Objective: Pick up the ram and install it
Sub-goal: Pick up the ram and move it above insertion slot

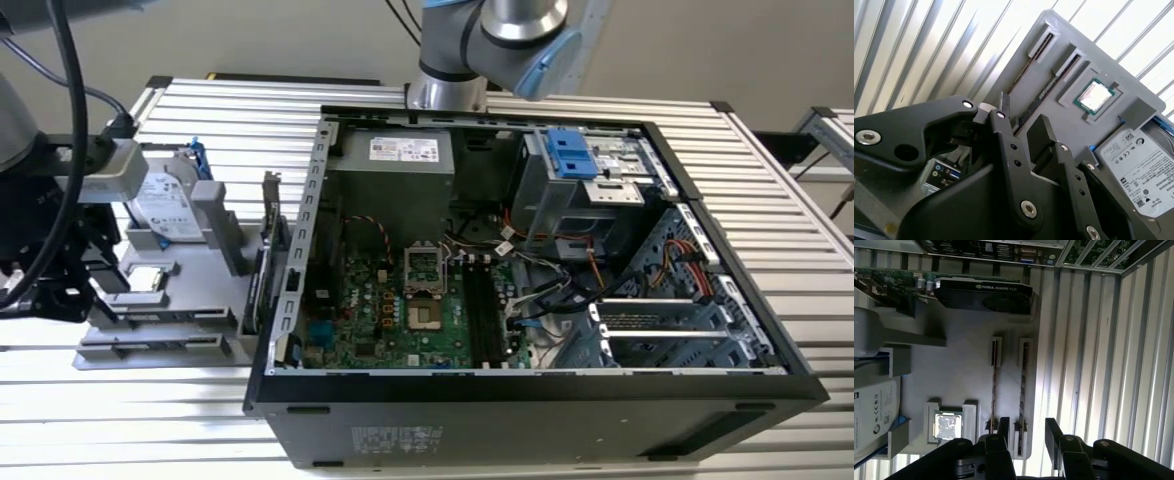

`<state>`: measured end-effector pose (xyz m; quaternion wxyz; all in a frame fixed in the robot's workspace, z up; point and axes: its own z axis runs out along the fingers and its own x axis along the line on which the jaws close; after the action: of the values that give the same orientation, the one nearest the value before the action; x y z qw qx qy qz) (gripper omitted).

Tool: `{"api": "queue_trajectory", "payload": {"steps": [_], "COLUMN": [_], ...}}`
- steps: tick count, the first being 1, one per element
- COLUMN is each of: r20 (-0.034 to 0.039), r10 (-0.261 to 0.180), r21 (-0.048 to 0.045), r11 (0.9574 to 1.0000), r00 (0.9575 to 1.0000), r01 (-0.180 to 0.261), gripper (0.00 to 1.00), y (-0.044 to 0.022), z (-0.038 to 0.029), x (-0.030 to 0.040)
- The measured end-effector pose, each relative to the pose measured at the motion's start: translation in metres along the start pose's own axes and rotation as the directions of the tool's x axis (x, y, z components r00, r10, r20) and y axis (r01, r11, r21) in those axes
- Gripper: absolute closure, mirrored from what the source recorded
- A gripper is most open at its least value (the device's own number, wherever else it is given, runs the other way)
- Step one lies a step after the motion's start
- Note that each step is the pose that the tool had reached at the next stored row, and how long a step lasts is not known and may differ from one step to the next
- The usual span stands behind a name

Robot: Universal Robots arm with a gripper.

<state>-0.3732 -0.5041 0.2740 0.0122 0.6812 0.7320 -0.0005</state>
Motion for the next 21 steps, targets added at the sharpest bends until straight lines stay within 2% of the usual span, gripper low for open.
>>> {"api": "queue_trajectory", "payload": {"steps": [21], "r20": [-0.0001], "r10": [0.0], "r21": [-0.0001], "r11": [1.0], "r00": [1.0], "r01": [0.0], "gripper": [0.0], "y": [0.002], "z": [0.0171], "x": [0.0015]}}
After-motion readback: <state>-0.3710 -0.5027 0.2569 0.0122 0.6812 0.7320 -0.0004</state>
